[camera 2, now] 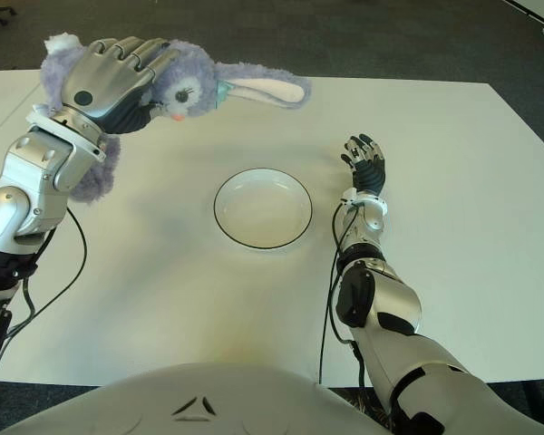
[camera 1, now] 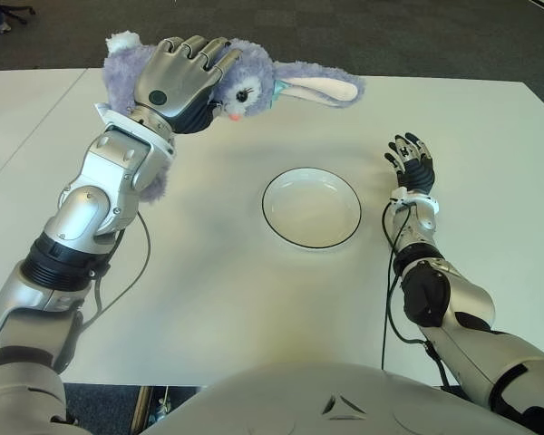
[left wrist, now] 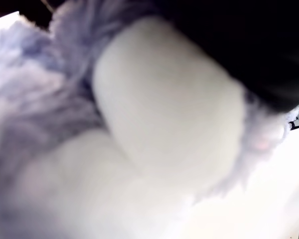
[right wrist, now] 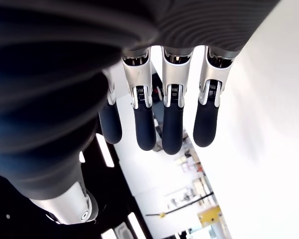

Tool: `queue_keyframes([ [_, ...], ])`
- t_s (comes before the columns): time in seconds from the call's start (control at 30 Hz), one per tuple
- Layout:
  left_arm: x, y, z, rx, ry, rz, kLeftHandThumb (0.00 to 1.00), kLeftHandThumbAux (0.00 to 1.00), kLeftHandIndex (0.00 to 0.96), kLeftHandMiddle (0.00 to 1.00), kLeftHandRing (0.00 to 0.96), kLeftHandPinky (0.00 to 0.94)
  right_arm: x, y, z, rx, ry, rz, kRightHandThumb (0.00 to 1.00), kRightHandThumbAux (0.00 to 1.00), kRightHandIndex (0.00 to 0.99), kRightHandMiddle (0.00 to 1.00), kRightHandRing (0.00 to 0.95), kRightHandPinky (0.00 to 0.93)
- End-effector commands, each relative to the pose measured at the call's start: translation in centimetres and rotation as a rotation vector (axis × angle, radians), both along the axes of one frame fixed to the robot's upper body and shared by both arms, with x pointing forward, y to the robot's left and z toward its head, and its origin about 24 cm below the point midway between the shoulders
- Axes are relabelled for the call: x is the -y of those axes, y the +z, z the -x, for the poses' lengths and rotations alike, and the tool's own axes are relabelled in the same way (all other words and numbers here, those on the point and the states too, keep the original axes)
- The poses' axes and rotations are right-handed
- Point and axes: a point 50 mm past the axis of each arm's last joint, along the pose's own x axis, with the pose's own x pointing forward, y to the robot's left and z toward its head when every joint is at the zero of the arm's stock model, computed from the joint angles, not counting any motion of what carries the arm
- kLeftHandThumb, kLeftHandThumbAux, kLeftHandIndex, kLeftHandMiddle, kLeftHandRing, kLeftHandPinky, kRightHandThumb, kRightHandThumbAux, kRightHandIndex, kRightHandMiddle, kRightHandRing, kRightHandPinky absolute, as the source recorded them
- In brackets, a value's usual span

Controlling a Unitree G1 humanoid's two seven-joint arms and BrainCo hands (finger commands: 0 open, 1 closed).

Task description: Put the doll into the plate.

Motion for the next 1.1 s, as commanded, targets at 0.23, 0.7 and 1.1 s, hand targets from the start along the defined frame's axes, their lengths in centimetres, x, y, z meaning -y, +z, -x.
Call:
queue_keyframes([
  [0.23,1.9,-1.4,0.6,-0.056,-0.040,-0.045,0.950,0.650,0.383,0.503,0.537,0.738,-2.9,-9.4,7.3,-0.392,0.006,-0.189,0.330,0.776,0.260,0.289,0.294,0.315],
  [0.7,6.4,-2.0,0.3,-0.126,-0.214,-0.039,0.860,0.664,0.402,0.542,0.780,0.778,-3.1,-9.4,7.2,-0.388,0.006,-0.194,0.330,0.789,0.264,0.297,0.302,0.316],
  [1.1,9.4,-4.1,-0.5,-0.173,-0.334,0.005,0.857,0.664,0.403,0.545,0.792,0.792,-3.2,-9.5,7.4,-0.401,-0.001,-0.192,0.345,0.784,0.270,0.301,0.304,0.324],
])
